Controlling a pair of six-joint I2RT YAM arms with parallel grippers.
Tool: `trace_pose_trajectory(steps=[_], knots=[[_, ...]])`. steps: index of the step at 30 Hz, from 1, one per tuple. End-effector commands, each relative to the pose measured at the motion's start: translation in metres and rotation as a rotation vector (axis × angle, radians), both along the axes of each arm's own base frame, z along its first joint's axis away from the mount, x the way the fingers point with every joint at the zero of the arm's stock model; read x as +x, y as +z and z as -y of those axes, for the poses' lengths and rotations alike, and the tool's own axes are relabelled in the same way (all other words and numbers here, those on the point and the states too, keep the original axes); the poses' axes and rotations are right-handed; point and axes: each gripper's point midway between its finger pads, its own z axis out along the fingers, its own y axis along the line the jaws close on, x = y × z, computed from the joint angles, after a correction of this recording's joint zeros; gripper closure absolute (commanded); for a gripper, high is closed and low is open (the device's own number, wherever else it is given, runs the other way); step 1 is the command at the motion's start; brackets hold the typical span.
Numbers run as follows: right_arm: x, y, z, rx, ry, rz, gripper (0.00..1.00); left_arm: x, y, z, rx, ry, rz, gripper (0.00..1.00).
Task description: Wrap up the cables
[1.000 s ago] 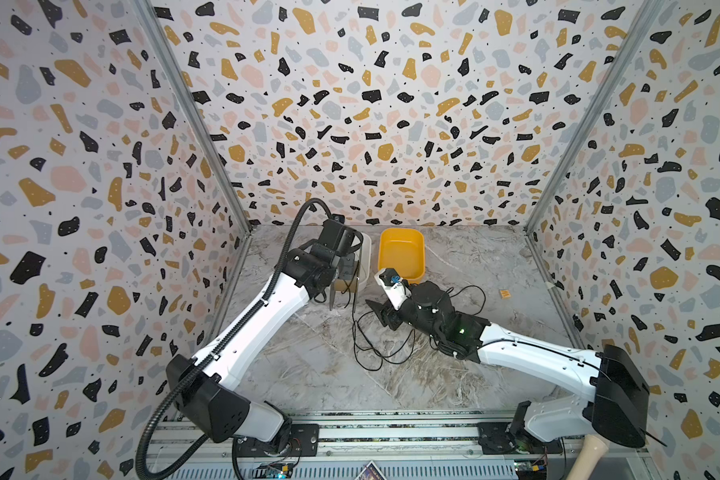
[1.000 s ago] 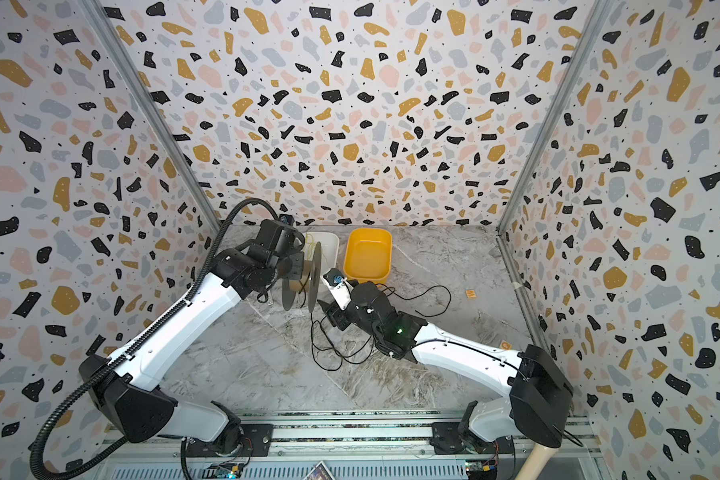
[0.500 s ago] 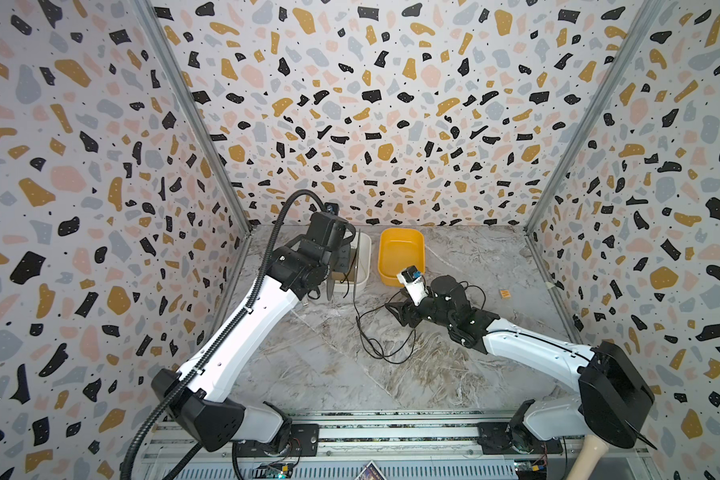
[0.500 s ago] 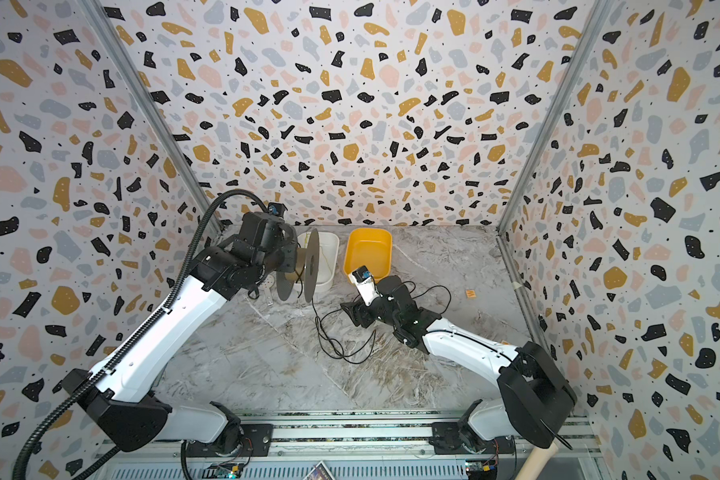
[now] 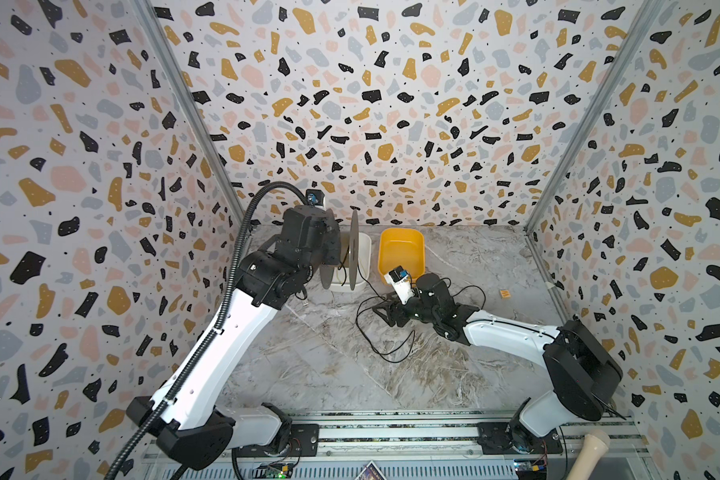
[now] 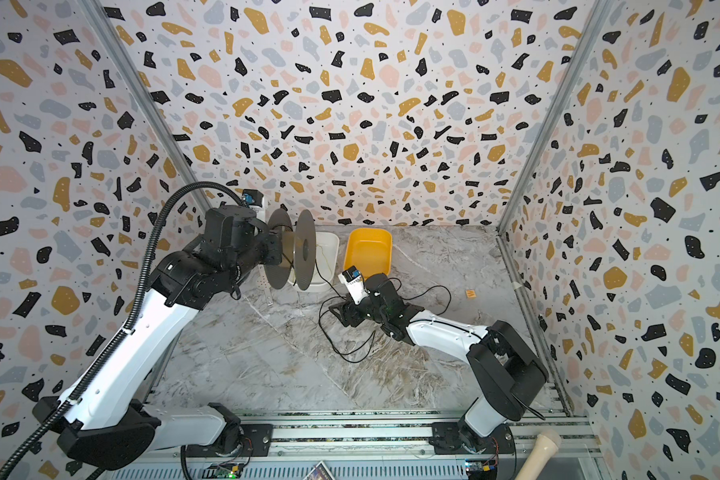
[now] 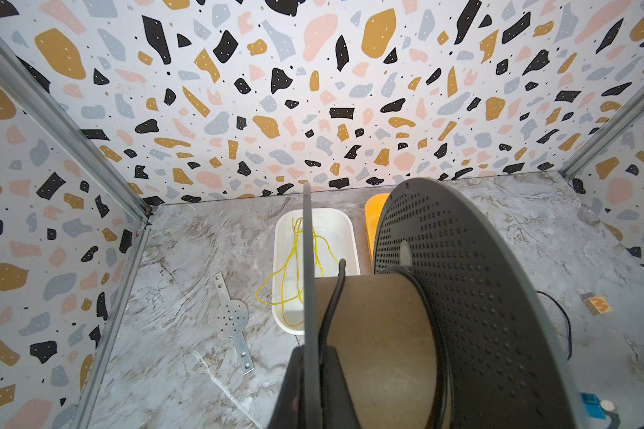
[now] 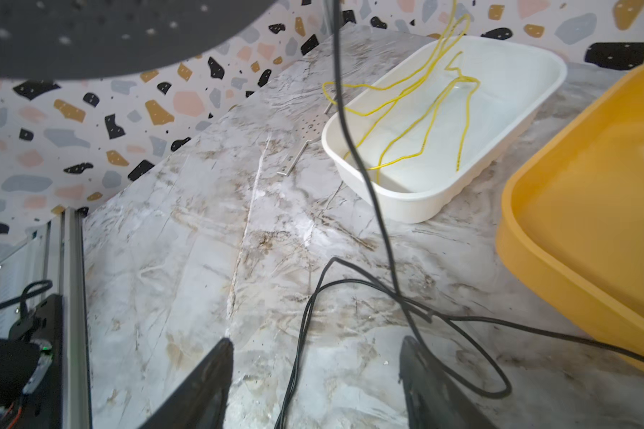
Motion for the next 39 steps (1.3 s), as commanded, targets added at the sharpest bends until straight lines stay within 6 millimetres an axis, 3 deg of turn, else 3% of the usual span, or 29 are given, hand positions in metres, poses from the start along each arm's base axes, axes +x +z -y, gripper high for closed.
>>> trace_pose_trajectory(steps=[1,4,16,22,25,29,33,35,36,37,39], knots=[[0.013,0.025,0.004,0.116,-0.148,-0.018,0.29,-0.001,0.057,-0.006,-0.106,0.023,0.178,1.0],[0.016,0.021,0.005,0.178,-0.205,-0.095,0.32,-0.003,0.06,-0.007,-0.115,0.025,0.186,1.0],[0.03,-0.013,-0.03,0.339,-0.248,-0.346,0.49,-0.003,0.053,-0.009,-0.132,0.045,0.188,1.0],[0.038,-0.015,-0.047,0.376,-0.225,-0.357,0.48,-0.002,0.048,-0.009,-0.122,0.048,0.176,1.0],[0.037,-0.01,-0.057,0.412,-0.192,-0.364,0.4,-0.002,0.047,-0.011,-0.116,0.053,0.177,1.0],[0.035,-0.006,-0.066,0.444,-0.18,-0.36,0.39,0.0,0.042,-0.011,-0.099,0.059,0.168,1.0],[0.044,-0.016,-0.069,0.453,-0.206,-0.391,0.39,0.002,0.041,-0.012,-0.094,0.066,0.157,1.0],[0.05,-0.025,-0.067,0.454,-0.223,-0.416,0.5,0.003,0.042,-0.014,-0.094,0.073,0.159,1.0],[0.051,-0.027,-0.064,0.456,-0.223,-0.422,0.7,0.004,0.041,-0.016,-0.091,0.078,0.157,1.0],[0.05,-0.029,-0.06,0.458,-0.226,-0.426,0.83,0.006,0.041,-0.018,-0.087,0.086,0.158,1.0],[0.046,-0.026,-0.051,0.452,-0.223,-0.41,0.94,0.011,0.037,-0.027,-0.079,0.107,0.147,1.0]])
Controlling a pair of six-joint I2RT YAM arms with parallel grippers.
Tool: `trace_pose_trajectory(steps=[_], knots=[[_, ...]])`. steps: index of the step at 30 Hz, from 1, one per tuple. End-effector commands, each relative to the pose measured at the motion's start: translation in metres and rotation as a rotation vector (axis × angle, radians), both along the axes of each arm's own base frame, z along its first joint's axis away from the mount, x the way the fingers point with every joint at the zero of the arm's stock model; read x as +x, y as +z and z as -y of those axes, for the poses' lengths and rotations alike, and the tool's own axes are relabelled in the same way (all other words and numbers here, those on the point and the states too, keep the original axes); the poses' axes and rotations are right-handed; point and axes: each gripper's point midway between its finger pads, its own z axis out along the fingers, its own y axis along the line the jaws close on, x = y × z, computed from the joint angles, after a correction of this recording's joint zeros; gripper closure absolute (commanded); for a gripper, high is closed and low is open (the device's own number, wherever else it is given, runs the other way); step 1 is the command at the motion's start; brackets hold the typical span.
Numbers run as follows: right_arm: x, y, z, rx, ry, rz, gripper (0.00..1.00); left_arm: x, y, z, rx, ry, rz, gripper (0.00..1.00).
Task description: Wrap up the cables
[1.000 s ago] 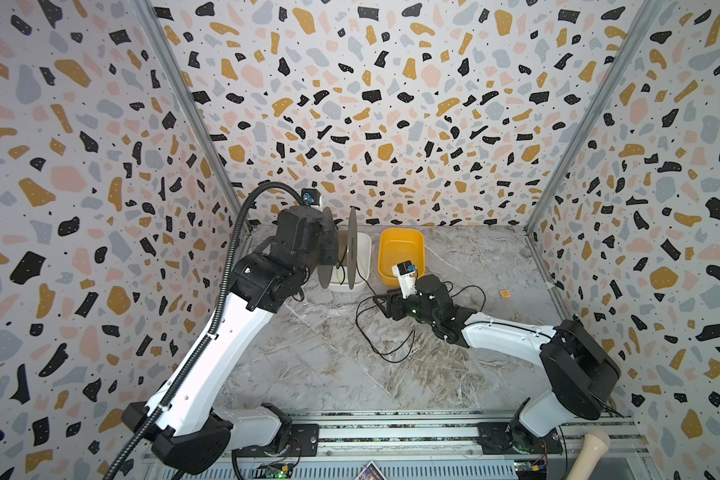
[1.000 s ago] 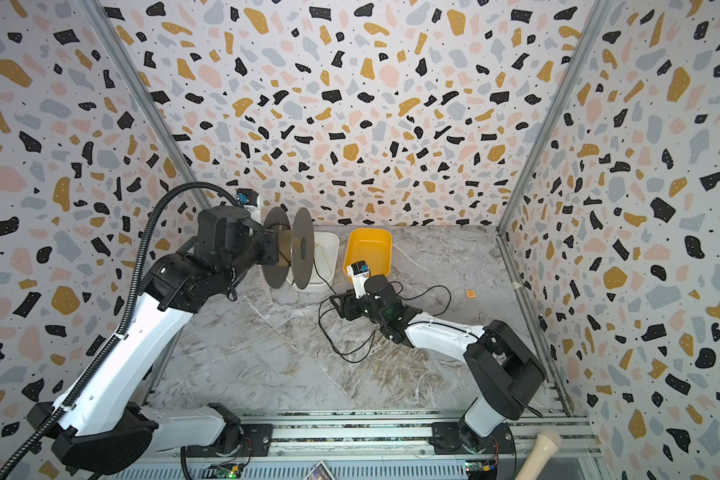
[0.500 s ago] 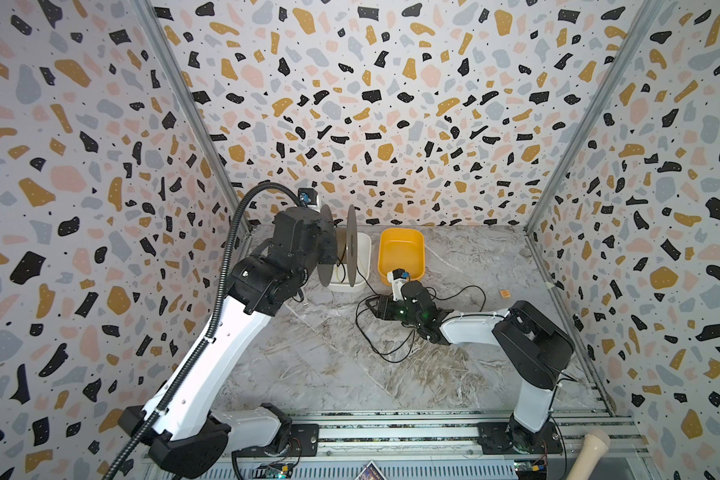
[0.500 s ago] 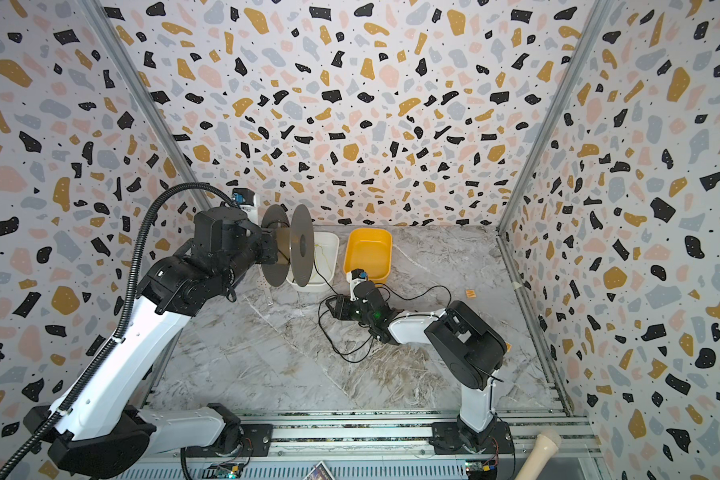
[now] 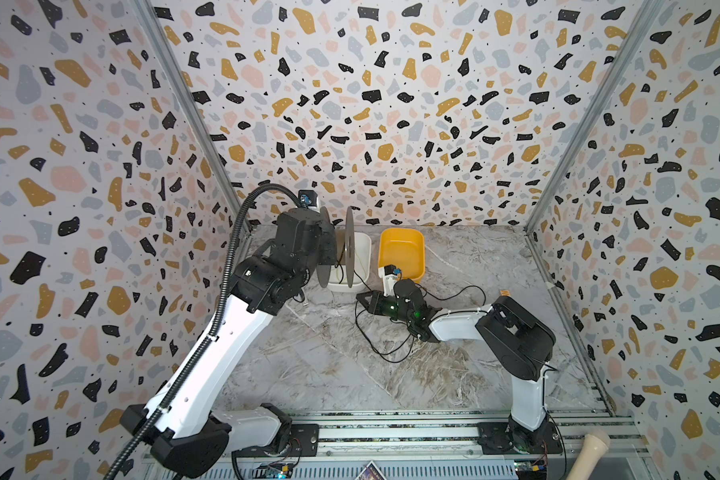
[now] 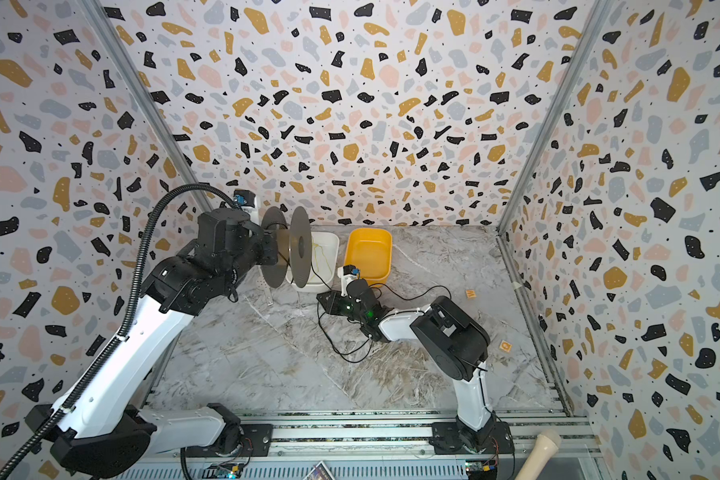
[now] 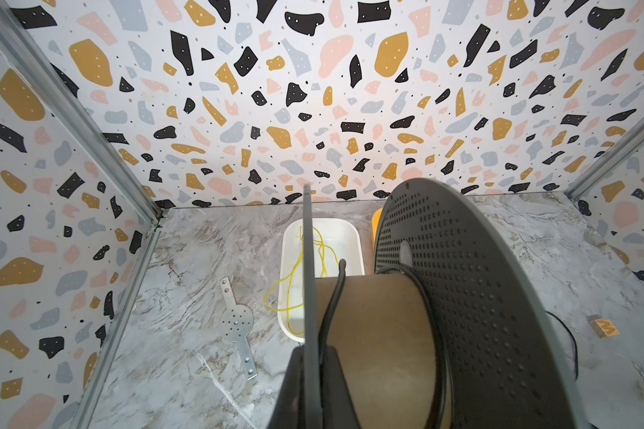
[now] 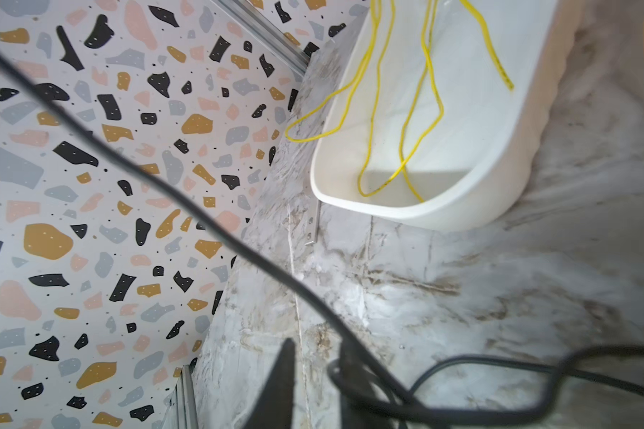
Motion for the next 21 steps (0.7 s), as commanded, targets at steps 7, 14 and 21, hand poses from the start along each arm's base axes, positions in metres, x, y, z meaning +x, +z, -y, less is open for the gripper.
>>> trace_pose_trajectory(steps=[7,14,21], knots=[[-0.016,0.036,0.055,-0.029,0.018,0.079,0.99,0.032,0.037,-0.052,-0.051,0.174,0.12,1.0],[-0.031,0.054,0.09,-0.014,0.225,0.117,1.0,0.042,0.05,-0.072,-0.051,0.262,0.14,1.0],[-0.049,0.044,0.131,-0.057,0.351,0.123,1.0,0.049,0.051,-0.083,-0.077,0.28,0.131,1.0]])
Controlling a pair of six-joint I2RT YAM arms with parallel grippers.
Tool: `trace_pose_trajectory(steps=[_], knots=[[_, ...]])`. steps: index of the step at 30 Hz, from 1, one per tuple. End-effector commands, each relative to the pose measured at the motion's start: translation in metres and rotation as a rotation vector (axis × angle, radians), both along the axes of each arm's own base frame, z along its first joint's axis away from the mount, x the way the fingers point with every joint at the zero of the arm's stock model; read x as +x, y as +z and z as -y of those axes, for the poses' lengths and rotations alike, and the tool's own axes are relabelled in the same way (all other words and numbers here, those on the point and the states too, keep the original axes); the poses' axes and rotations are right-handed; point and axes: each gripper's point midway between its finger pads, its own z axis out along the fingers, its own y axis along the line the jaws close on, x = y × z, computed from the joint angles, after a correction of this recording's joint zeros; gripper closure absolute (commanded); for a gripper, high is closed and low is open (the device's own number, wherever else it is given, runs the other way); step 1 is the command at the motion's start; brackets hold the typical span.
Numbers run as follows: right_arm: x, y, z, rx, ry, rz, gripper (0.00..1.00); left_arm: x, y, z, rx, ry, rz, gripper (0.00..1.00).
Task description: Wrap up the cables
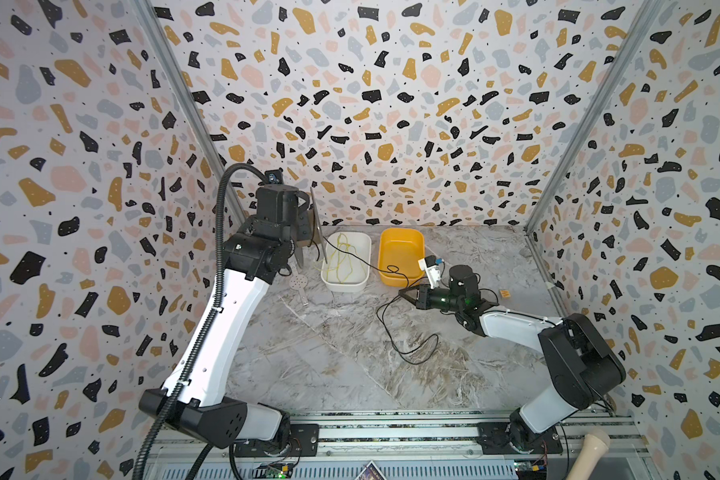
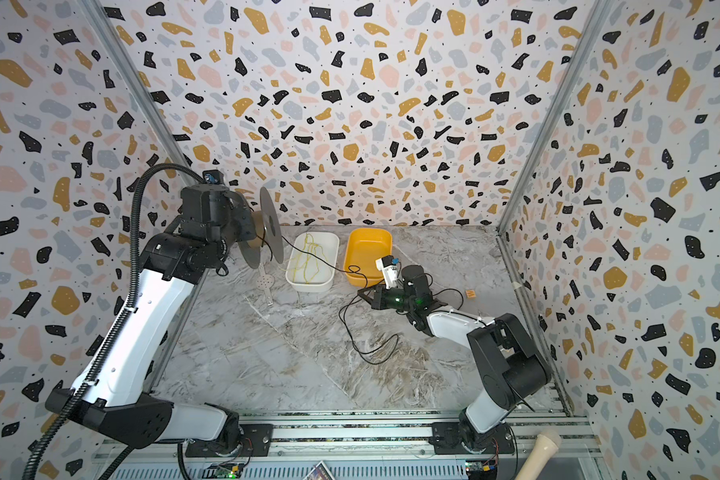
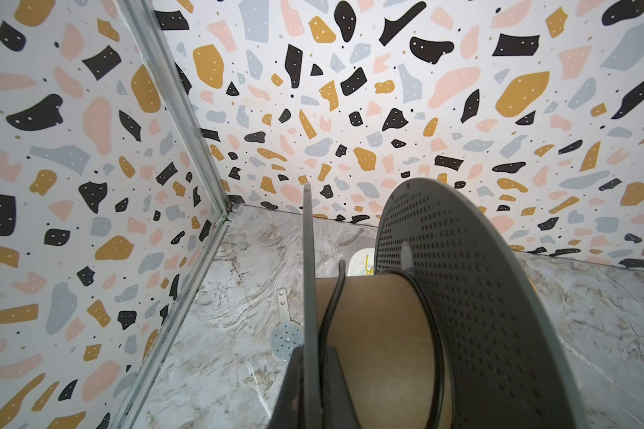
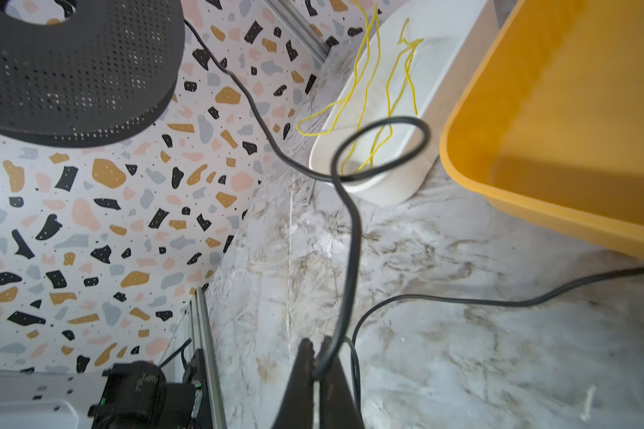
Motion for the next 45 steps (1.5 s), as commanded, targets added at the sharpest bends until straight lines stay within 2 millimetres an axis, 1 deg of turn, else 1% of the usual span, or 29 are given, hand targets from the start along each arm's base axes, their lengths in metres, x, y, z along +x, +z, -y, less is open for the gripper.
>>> trace_pose_trajectory(steps=[1,6,8,11,13,17,20,21,24,26,29,31,32,33,34,35,38,39,41,44,45], knots=[[-0.029,0.0,0.014,-0.021,0.132,0.027,1.0,0.002,0.039,-0.008,-0.055,0.029,0.131,1.0],[-0.018,-0.015,0.051,-0.059,0.041,-0.02,1.0,0.004,0.045,-0.012,-0.064,0.034,0.137,1.0],[-0.014,-0.02,0.068,-0.061,-0.021,-0.038,1.0,0.002,0.048,-0.013,-0.066,0.037,0.145,1.0],[-0.009,-0.018,0.092,-0.019,-0.11,-0.051,1.0,0.002,0.047,-0.014,-0.062,0.038,0.14,1.0],[-0.002,-0.016,0.113,0.004,-0.193,-0.05,1.0,0.002,0.044,-0.014,-0.065,0.034,0.139,1.0],[0.011,-0.016,0.156,-0.005,-0.356,-0.056,1.0,0.001,0.043,-0.013,-0.072,0.029,0.139,1.0],[0.014,-0.014,0.174,-0.021,-0.424,-0.051,1.0,0.001,0.044,-0.012,-0.071,0.027,0.139,1.0],[0.014,-0.013,0.175,-0.027,-0.428,-0.045,1.0,0.001,0.045,-0.011,-0.076,0.021,0.142,1.0],[0.013,-0.02,0.174,-0.055,-0.427,-0.067,1.0,0.002,0.044,-0.005,-0.102,-0.009,0.145,1.0],[0.011,-0.034,0.174,-0.086,-0.432,-0.101,0.91,0.001,0.045,0.002,-0.121,-0.047,0.157,1.0],[0.007,-0.043,0.166,-0.108,-0.403,-0.101,0.91,-0.001,0.048,0.009,-0.145,-0.092,0.178,1.0],[0.004,-0.042,0.158,-0.13,-0.384,-0.076,0.86,-0.003,0.049,0.012,-0.145,-0.112,0.181,1.0],[0.004,-0.04,0.156,-0.15,-0.382,-0.058,0.81,-0.003,0.049,0.013,-0.144,-0.119,0.181,1.0],[0.004,-0.038,0.153,-0.169,-0.382,-0.042,0.73,-0.004,0.049,0.015,-0.146,-0.13,0.181,1.0],[0.005,-0.035,0.153,-0.188,-0.39,-0.024,0.62,-0.004,0.05,0.017,-0.147,-0.146,0.183,1.0],[0.007,-0.031,0.152,-0.202,-0.4,-0.005,0.55,-0.004,0.05,0.021,-0.153,-0.165,0.181,1.0],[0.01,-0.015,0.149,-0.21,-0.407,0.057,0.38,-0.008,0.048,0.033,-0.178,-0.233,0.182,1.0],[0.011,-0.009,0.147,-0.208,-0.401,0.081,0.35,-0.009,0.047,0.034,-0.184,-0.242,0.182,1.0],[0.011,0.005,0.134,-0.207,-0.363,0.142,0.28,-0.01,0.043,0.038,-0.196,-0.262,0.175,1.0],[0.01,0.021,0.106,-0.232,-0.277,0.254,0.24,-0.012,0.039,0.041,-0.205,-0.278,0.163,1.0],[0.009,0.023,0.096,-0.248,-0.252,0.291,0.23,-0.013,0.038,0.041,-0.205,-0.278,0.161,1.0]])
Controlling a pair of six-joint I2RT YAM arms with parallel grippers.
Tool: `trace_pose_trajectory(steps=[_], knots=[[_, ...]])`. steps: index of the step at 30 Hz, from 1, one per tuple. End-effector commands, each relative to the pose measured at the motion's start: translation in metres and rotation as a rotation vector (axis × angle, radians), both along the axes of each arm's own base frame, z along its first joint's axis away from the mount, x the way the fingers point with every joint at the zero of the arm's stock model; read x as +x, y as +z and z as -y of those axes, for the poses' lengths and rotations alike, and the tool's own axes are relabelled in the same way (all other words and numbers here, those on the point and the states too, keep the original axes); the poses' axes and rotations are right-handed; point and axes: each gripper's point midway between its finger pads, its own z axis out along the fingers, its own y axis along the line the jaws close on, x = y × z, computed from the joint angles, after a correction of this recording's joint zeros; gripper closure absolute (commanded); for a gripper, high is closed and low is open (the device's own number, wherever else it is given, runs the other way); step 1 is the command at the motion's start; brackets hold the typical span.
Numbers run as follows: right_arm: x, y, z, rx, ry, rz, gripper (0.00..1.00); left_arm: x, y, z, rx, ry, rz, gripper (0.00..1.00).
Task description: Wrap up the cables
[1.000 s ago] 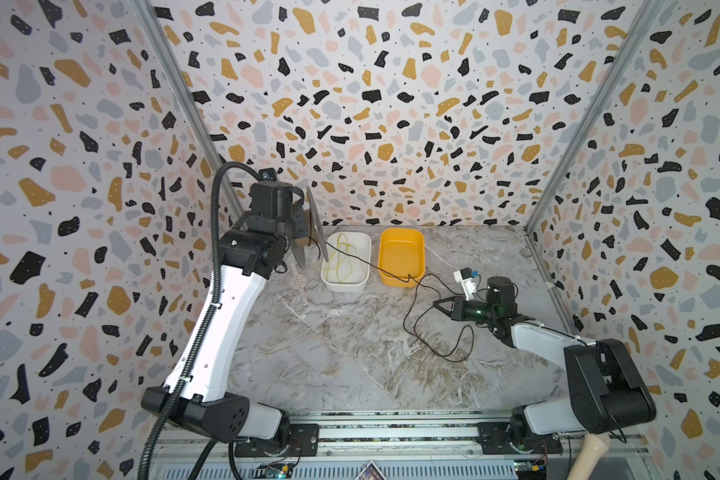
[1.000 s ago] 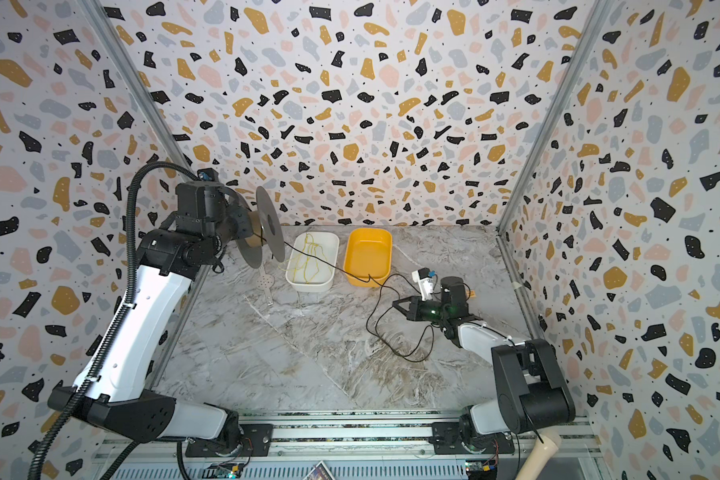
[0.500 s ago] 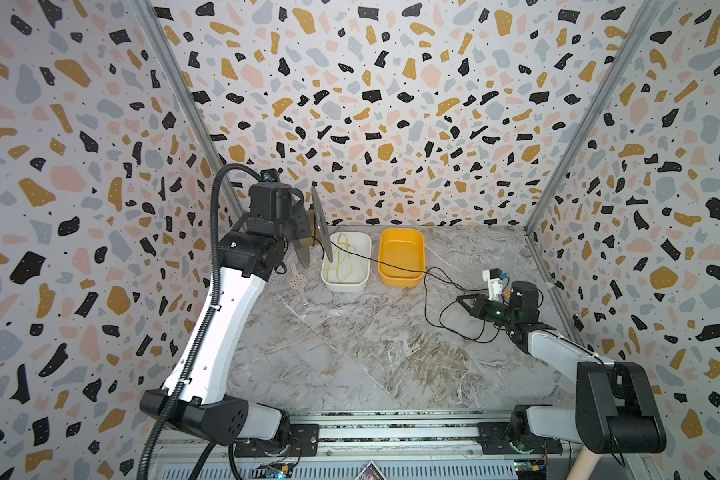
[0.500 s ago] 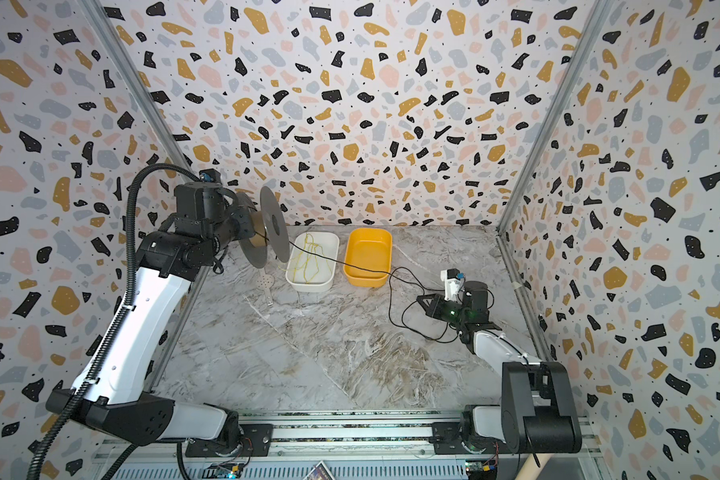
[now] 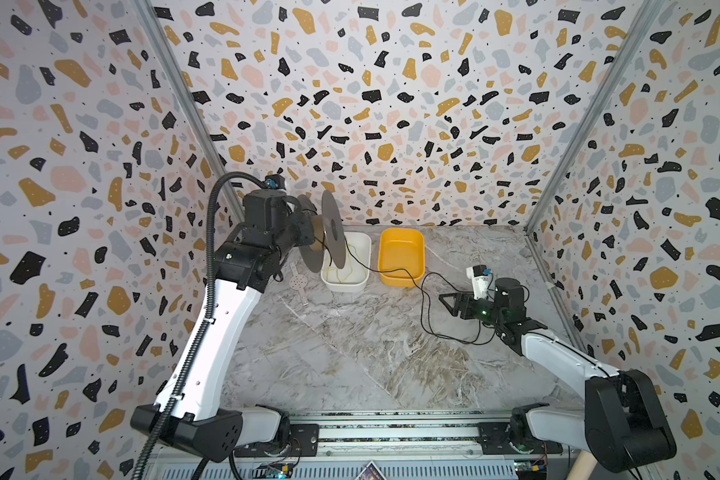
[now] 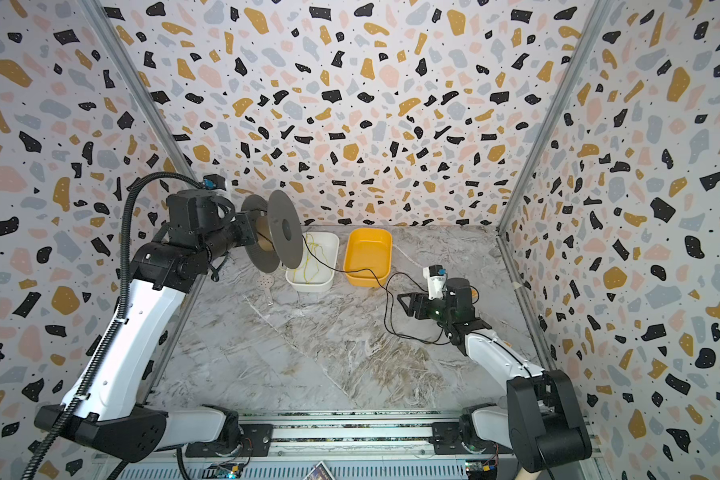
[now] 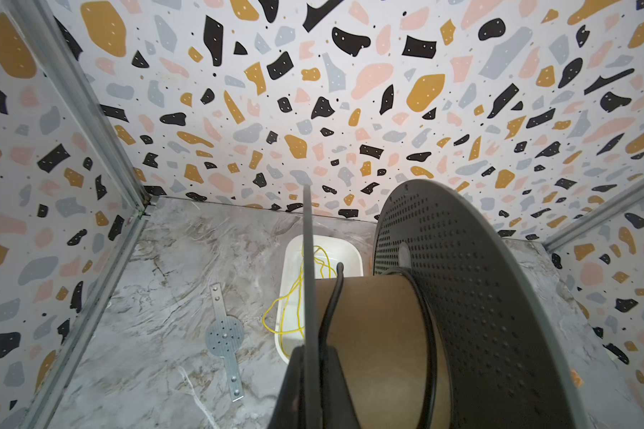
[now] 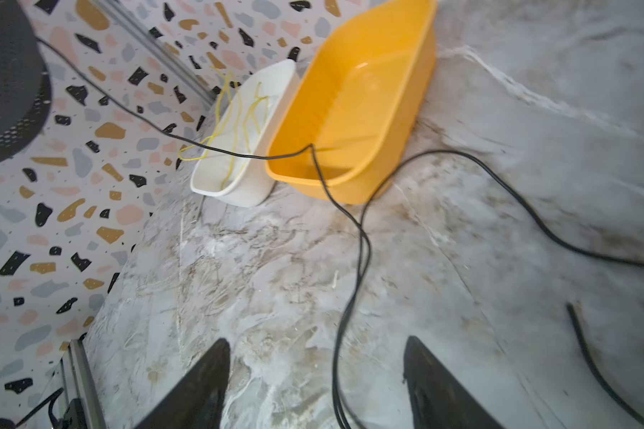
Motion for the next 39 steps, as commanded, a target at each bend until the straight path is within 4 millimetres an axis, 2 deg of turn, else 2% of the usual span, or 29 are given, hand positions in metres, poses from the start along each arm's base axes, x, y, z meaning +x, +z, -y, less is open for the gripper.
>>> trace_pose_trajectory(steps=[1,9,16,19,24,33,39], knots=[[0.006,0.028,-0.027,-0.086,0.081,0.165,0.21,-0.003,0.043,0.005,-0.057,-0.033,0.157,1.0],[0.024,0.017,-0.084,-0.263,0.199,0.274,0.17,-0.013,0.06,0.008,-0.089,-0.059,0.18,1.0],[0.039,0.022,-0.127,-0.327,0.214,0.478,0.17,-0.02,0.062,0.009,-0.104,-0.072,0.17,1.0],[0.048,0.027,-0.14,-0.329,0.207,0.581,0.2,-0.023,0.063,0.01,-0.113,-0.077,0.167,1.0],[0.064,0.023,-0.159,-0.378,0.177,0.708,0.25,-0.029,0.066,0.01,-0.133,-0.082,0.177,1.0],[0.098,0.009,-0.195,-0.398,0.206,0.747,0.33,-0.033,0.069,0.011,-0.144,-0.094,0.178,1.0],[0.116,-0.008,-0.214,-0.417,0.237,0.726,0.46,-0.033,0.068,0.014,-0.151,-0.106,0.173,1.0]])
